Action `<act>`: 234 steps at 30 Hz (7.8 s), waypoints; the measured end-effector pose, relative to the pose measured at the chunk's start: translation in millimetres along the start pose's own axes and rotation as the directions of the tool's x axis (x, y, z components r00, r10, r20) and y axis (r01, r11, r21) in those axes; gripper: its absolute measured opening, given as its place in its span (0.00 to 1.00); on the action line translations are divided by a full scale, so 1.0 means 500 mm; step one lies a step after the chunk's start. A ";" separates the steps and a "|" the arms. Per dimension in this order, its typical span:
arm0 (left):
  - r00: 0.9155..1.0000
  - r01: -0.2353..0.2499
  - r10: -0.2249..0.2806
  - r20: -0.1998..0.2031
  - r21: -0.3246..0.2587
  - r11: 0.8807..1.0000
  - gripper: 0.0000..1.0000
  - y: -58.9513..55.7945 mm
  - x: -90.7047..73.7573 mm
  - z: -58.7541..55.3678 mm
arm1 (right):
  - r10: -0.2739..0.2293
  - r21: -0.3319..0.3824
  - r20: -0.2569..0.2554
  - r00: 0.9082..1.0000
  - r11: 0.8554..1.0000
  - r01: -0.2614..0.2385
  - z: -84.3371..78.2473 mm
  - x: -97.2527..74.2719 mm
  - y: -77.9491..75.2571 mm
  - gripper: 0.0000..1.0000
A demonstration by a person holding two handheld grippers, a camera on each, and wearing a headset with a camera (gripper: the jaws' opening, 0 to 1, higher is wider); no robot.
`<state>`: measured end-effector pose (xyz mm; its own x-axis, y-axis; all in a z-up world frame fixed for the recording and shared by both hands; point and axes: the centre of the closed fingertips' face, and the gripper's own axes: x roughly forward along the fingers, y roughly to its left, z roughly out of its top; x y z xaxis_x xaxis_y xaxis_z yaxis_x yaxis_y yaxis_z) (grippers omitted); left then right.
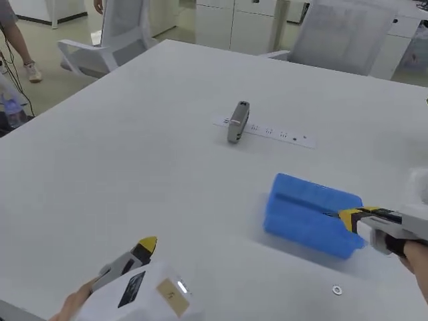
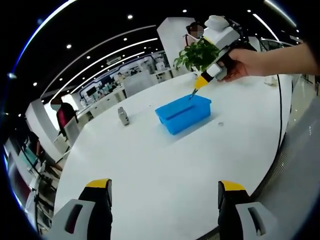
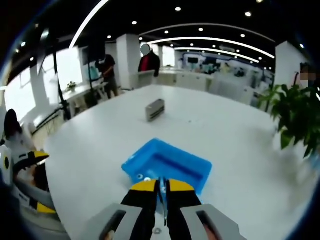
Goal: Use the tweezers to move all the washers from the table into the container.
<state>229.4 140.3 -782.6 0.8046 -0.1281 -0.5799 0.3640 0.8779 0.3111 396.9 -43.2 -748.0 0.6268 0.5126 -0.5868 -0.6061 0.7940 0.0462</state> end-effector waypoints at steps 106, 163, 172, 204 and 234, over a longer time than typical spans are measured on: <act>0.999 0.000 0.002 -0.038 0.042 0.999 0.88 -0.005 0.002 -0.010 | -0.031 0.064 -0.360 0.932 0.996 0.057 -0.333 -0.071 -0.007 0.12; 0.896 0.433 -0.442 0.042 0.133 0.891 0.52 -0.142 0.089 0.129 | 0.073 -0.258 -0.279 0.957 0.955 -0.148 -0.112 -0.171 0.042 0.00; 0.825 0.544 -0.562 0.064 0.178 0.820 0.39 -0.186 0.173 0.198 | 0.177 -0.333 -0.258 0.950 0.907 -0.260 -0.089 -0.156 0.056 0.00; 0.657 0.699 -0.754 -0.001 0.375 0.609 0.31 -0.302 0.280 0.256 | 0.255 -0.322 -0.248 0.935 0.888 -0.328 -0.081 -0.094 0.054 0.00; 0.561 0.711 -0.826 -0.048 0.540 0.451 0.05 -0.330 0.266 0.265 | 0.267 -0.343 -0.231 0.936 0.878 -0.335 -0.070 -0.112 0.066 0.00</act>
<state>338.3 -82.8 -811.4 0.1281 -0.7753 -0.6184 0.9893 0.0560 0.1348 324.9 -57.0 -741.8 0.3116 0.6165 -0.7231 -0.9098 0.4131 -0.0397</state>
